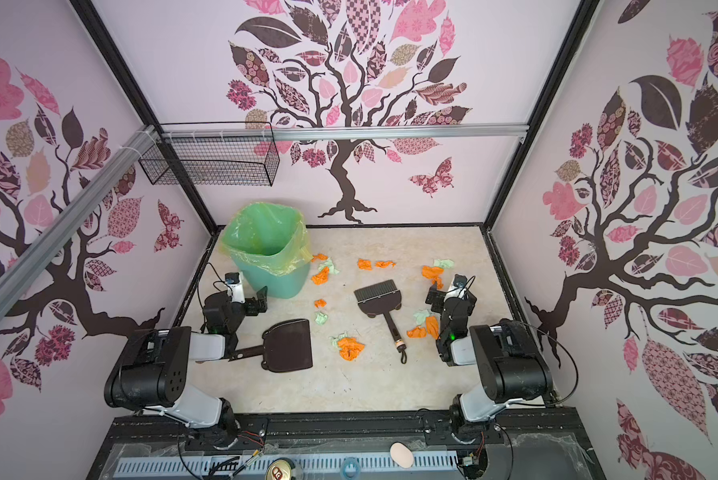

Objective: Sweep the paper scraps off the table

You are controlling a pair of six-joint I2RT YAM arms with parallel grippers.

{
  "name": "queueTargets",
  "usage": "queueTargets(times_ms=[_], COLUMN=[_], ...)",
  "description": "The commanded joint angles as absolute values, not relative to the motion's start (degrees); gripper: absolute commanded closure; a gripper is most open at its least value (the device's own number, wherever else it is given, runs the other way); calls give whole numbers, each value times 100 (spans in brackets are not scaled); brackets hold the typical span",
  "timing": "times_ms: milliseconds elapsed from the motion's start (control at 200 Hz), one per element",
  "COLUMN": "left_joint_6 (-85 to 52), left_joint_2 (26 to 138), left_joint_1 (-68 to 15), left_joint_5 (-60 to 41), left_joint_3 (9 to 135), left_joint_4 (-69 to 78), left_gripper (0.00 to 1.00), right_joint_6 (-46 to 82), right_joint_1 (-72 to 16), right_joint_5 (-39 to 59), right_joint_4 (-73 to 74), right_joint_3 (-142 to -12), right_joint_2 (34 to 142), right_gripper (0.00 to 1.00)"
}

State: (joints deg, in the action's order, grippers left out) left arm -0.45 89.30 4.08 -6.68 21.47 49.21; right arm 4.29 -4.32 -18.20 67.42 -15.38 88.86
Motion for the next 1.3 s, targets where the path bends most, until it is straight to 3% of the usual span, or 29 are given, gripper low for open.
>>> queueTargets(times_ms=[0, 1295], left_joint_6=[-38, -160], left_joint_2=[8921, 8830], left_joint_1=[400, 453], left_joint_5=[-648, -642], left_joint_3=[2189, 2084], left_joint_4=[4993, 5206], left_gripper=[3, 3], right_joint_6=[465, 466], right_joint_1=[-456, -457], right_joint_5=[-1863, -1864], right_joint_4=[6715, 6707], right_joint_3=[-1569, -1577], right_joint_2=[8912, 8921], right_gripper=[0, 0])
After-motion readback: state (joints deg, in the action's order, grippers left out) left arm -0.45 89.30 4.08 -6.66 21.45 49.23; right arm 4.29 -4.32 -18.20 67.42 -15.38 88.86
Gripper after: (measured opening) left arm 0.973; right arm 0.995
